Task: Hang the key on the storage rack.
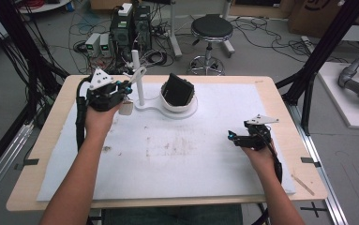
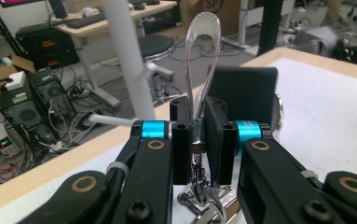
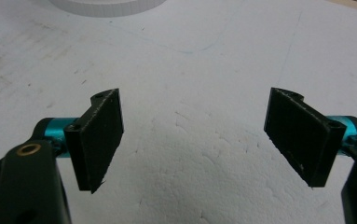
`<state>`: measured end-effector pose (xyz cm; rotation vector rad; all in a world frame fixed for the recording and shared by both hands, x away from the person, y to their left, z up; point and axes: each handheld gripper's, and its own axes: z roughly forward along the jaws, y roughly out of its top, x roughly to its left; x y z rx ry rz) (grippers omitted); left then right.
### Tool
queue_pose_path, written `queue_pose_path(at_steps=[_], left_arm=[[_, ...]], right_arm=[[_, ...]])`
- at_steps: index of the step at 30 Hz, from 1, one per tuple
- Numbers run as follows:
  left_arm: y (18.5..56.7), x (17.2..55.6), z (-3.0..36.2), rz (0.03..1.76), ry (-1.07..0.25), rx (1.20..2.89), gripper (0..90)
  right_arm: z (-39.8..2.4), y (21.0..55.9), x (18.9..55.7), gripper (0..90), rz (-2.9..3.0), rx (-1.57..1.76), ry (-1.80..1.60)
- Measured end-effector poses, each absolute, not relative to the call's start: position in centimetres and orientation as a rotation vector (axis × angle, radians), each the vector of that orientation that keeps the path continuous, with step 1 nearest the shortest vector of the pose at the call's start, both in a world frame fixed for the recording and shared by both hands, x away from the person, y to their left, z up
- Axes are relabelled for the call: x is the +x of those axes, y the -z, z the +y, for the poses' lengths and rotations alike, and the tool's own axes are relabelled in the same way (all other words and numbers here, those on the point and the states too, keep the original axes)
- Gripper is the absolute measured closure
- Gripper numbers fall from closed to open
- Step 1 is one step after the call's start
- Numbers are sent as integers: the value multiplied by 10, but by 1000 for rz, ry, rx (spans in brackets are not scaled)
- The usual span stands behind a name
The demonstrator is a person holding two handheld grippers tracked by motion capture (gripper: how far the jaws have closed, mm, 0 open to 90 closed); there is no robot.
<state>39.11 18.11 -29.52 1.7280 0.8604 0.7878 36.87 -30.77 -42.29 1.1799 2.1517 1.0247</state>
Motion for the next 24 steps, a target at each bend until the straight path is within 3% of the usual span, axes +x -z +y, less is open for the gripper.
queue_pose_path(at_steps=[23,24], left_arm=[[321,426,187,998,-800,1813,805],[321,426,186,1004,-805,1811,707]], right_arm=[[-305,422,367,199,2160,1169,-1019],[-306,422,367,199,2159,1170,-1018]])
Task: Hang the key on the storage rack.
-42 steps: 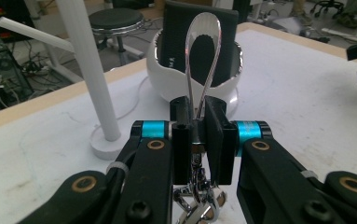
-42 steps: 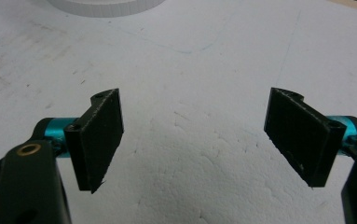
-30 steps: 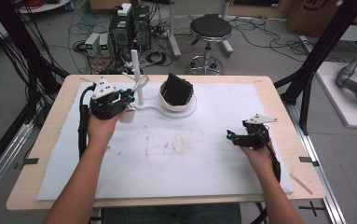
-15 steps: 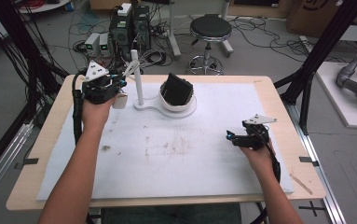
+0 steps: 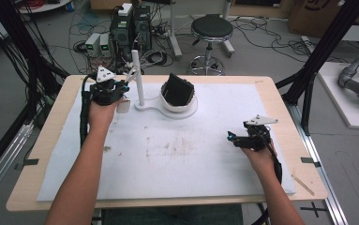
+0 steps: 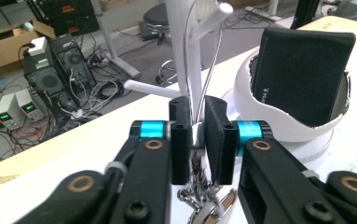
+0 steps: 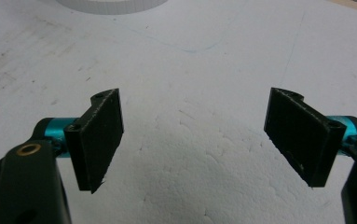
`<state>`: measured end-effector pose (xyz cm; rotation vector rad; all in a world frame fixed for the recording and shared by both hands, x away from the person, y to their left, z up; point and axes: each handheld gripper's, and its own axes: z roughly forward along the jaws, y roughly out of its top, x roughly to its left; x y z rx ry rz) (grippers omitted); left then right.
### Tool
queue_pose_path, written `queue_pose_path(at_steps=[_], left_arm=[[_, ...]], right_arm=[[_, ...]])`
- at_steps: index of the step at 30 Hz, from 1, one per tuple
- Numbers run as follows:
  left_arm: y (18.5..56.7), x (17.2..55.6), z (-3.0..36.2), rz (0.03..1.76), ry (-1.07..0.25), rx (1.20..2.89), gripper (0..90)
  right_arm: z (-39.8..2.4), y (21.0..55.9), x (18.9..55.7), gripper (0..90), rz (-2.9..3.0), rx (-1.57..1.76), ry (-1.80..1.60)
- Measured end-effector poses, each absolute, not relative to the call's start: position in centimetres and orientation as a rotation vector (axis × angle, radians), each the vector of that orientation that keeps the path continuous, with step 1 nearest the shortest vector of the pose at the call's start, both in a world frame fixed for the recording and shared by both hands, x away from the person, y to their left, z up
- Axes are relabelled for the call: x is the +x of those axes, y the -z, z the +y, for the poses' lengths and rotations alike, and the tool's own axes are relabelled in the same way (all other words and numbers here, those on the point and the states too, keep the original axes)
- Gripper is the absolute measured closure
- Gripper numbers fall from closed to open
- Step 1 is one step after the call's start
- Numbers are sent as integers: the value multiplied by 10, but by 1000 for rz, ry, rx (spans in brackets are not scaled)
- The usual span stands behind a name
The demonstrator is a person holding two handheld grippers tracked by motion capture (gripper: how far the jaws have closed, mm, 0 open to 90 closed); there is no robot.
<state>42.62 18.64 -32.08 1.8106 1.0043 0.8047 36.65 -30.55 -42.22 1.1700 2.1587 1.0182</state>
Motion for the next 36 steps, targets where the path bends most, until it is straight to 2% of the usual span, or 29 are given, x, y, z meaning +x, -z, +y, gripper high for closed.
queue_pose_path(at_steps=[1,4,7,16,20,31,36], left_arm=[[321,426,186,1017,-808,1803,707],[321,425,187,1040,-789,1793,608],[322,421,189,1036,-776,1782,562],[340,404,193,1019,-659,1786,510],[344,394,195,1011,-630,1779,436],[353,369,189,886,-551,1815,337],[365,362,189,840,-441,1811,295]], right_arm=[[-306,422,367,199,2159,1170,-1018],[-306,422,367,199,2160,1169,-1019],[-305,421,366,199,2159,1158,-1023],[-307,420,364,199,2146,1157,-1035],[-307,419,364,199,2143,1159,-1045],[-309,418,364,199,2130,1151,-1066],[-308,418,362,199,2152,1127,-1066]])
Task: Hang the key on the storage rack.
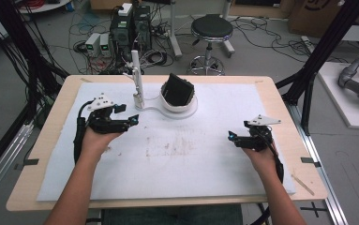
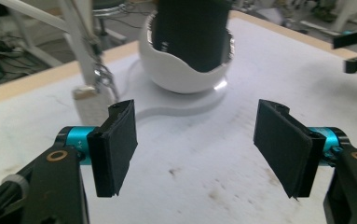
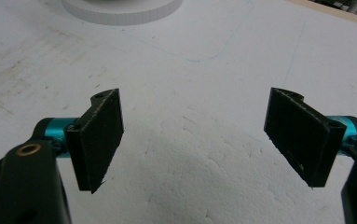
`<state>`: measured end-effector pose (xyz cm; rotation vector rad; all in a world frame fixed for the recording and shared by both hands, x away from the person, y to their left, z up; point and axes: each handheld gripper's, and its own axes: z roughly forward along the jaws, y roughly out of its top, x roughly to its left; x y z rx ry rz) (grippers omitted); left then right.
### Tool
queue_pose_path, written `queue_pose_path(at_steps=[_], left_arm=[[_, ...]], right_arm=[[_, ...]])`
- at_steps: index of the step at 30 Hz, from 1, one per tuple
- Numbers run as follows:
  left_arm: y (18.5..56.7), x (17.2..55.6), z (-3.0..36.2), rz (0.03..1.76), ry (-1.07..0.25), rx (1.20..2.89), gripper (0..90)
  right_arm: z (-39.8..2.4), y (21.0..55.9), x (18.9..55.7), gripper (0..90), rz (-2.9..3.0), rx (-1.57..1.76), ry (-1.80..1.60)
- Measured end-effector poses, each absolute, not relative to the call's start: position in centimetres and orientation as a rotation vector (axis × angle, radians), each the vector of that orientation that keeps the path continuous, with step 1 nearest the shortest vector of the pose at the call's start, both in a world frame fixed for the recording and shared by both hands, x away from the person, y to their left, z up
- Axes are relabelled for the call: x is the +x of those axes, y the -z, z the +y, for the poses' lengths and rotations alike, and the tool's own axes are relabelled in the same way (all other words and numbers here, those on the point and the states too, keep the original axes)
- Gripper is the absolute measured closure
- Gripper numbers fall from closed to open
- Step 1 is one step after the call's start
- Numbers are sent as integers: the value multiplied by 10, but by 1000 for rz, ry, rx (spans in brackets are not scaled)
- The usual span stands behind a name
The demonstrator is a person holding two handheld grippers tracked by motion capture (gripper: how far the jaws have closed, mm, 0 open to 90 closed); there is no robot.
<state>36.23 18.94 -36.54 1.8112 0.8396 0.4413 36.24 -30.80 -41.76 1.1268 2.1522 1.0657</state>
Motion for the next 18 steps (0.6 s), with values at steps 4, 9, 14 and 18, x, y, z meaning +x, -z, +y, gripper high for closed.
queue_pose_path(at_steps=[4,9,14,18], left_arm=[[379,357,194,830,-403,1801,265],[387,359,200,789,-361,1789,204],[393,358,200,780,-369,1803,194],[399,350,195,739,-417,1830,194]], right_arm=[[-307,417,361,199,2162,1111,-1064],[-304,417,358,199,2164,1095,-1060],[-304,416,355,199,2160,1077,-1076],[-305,416,355,199,2164,1073,-1075]])
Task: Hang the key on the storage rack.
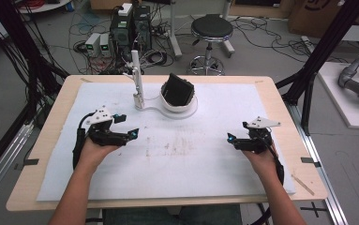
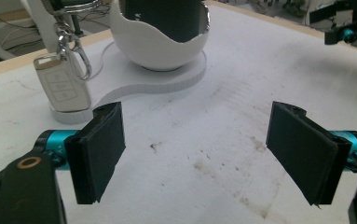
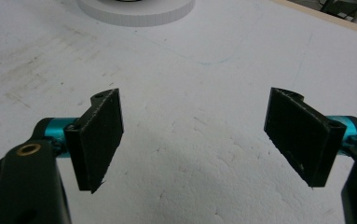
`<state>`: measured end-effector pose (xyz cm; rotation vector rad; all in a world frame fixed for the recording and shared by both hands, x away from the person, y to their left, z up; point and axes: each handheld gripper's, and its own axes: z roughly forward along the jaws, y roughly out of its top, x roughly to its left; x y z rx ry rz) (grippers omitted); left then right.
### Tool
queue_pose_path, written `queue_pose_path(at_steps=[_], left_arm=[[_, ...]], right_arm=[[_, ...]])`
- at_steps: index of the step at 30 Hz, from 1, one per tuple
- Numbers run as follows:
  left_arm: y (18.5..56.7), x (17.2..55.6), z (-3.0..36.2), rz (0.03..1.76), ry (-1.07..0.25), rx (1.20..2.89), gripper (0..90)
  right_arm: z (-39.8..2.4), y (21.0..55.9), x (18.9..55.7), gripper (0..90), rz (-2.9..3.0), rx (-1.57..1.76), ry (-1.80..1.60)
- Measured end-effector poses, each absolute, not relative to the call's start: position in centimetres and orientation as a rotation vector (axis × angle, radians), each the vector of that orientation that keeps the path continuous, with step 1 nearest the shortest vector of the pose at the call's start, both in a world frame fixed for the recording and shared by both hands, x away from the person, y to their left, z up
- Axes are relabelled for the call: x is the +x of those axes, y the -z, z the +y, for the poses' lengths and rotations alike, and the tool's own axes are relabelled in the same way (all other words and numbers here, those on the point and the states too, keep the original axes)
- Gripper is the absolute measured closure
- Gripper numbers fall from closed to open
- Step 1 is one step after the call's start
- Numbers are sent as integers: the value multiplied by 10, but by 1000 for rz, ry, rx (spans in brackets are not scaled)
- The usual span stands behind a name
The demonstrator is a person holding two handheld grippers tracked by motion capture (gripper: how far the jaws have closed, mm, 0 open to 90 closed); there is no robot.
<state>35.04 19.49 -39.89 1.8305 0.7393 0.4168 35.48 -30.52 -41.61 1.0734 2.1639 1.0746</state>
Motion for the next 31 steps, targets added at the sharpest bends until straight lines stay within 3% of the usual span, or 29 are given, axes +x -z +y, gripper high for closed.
queue_pose_path(at_steps=[8,31], left_arm=[[407,347,187,727,-418,1909,194],[412,351,192,765,-379,1894,194]], right_arm=[[-312,418,356,199,2156,1106,-1083],[-311,420,358,199,2161,1117,-1062]])
